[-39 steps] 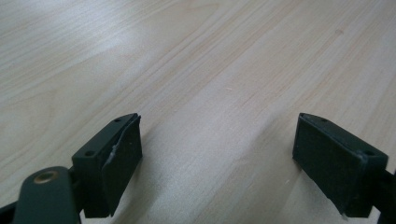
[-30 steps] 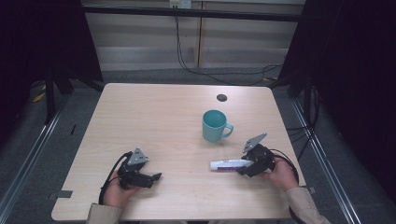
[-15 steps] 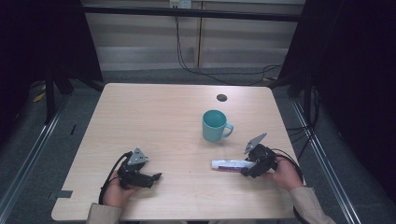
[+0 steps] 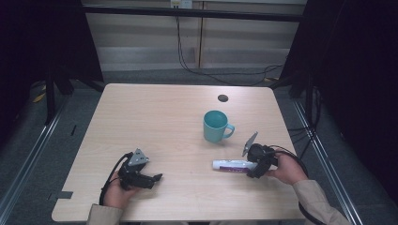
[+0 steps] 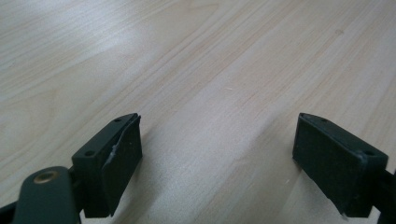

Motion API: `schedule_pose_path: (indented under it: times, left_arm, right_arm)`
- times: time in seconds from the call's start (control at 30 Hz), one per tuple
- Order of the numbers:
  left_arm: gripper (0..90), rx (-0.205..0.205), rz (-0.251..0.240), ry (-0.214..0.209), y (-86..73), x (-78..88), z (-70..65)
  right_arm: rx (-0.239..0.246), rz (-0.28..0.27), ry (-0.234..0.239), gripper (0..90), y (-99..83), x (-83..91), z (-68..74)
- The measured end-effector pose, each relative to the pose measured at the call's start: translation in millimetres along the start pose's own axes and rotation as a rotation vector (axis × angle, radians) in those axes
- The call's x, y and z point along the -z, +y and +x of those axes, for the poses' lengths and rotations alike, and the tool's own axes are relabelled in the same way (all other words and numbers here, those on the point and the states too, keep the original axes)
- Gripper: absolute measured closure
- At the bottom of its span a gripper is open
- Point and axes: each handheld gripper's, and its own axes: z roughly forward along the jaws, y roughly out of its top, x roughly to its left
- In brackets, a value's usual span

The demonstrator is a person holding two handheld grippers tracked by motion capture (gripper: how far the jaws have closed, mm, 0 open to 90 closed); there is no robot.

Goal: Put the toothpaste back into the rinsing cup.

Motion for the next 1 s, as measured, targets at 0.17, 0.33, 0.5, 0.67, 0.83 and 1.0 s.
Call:
schedule_pose_path:
  times: [0.17, 0.33, 0.5, 0.67, 0.83, 1.0]
  left_arm:
    - [15.3, -0.001, 0.000, 0.000, 0.0, 0.0, 0.0]
    - [15.3, -0.001, 0.000, 0.000, 0.0, 0.0, 0.0]
    - [14.9, -0.001, 0.001, -0.003, 0.1, -0.1, 0.0]
    - [14.4, 0.000, 0.003, -0.003, 0.1, -0.1, -0.2]
    - [21.5, 0.003, 0.023, 0.001, 1.3, 4.1, 1.1]
    - [28.2, -0.035, 0.046, -0.011, 15.6, 10.2, -1.8]
  right_arm:
    - [0.016, 0.073, 0.012, 54.5, 3.5, 1.4, -1.5]
    - [-0.002, 0.059, 0.037, 66.4, 0.7, 1.9, -6.0]
    - [-0.045, 0.029, 0.052, 75.1, -4.2, 4.1, -7.0]
    - [-0.022, 0.010, 0.018, 77.0, -4.6, 6.0, 1.1]
    - [-0.002, -0.002, 0.008, 77.8, 0.6, 11.7, 8.7]
    - [0.033, -0.023, -0.018, 78.0, 6.9, 21.6, 15.0]
